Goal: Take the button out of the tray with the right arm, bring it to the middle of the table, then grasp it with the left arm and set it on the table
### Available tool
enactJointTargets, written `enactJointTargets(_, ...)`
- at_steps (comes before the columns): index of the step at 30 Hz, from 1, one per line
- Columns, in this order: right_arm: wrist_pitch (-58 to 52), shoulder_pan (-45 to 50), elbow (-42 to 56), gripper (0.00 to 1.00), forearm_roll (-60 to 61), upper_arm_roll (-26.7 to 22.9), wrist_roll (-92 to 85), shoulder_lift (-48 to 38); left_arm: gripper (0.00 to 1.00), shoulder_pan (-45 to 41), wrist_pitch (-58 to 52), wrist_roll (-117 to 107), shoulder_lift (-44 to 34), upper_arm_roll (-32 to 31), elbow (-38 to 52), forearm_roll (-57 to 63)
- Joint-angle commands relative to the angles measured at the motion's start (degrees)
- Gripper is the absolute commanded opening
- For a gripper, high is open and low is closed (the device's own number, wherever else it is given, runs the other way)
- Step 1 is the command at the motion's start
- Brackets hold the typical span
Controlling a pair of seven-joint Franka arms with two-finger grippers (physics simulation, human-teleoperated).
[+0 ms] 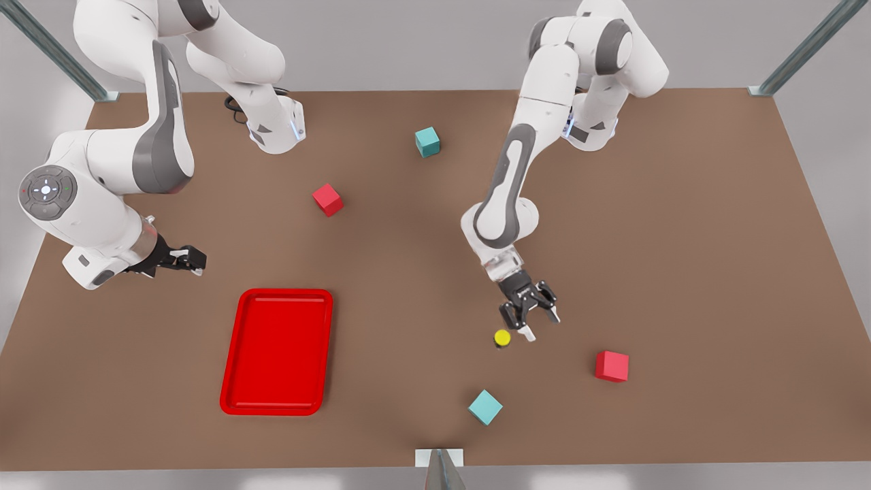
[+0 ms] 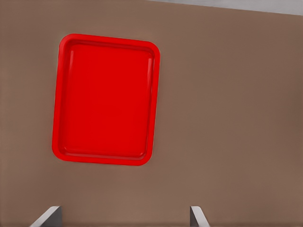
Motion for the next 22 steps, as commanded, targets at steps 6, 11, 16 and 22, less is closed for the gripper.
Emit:
enactJointTargets(6, -0.02, -0.23, 0.03, 1.0, 0.21, -0.03, -0.2, -0.03, 1.0, 19.03, -58.84, 160.73, -8.03, 0.17, 39.24, -92.55)
enactJointTargets(11, -0.02, -1.9, 0.03, 1.0, 1.0, -0.03, -0.29, 0.32, 1.0, 44.08, -40.83, 159.6, -35.19, -34.55, 13.59, -72.42)
enactJointTargets(16, -0.02, -2.08, -0.06, 1.0, 0.21, 0.05, 0.15, 0.76, 1.0, 44.08, -34.76, 158.63, -33.26, -34.82, 7.16, -72.95)
enactJointTargets(22, -0.02, -2.34, -0.06, 1.0, 0.39, 0.05, 0.24, 0.76, 1.0, 44.52, -35.46, 159.15, -34.58, -34.82, 7.69, -74.53)
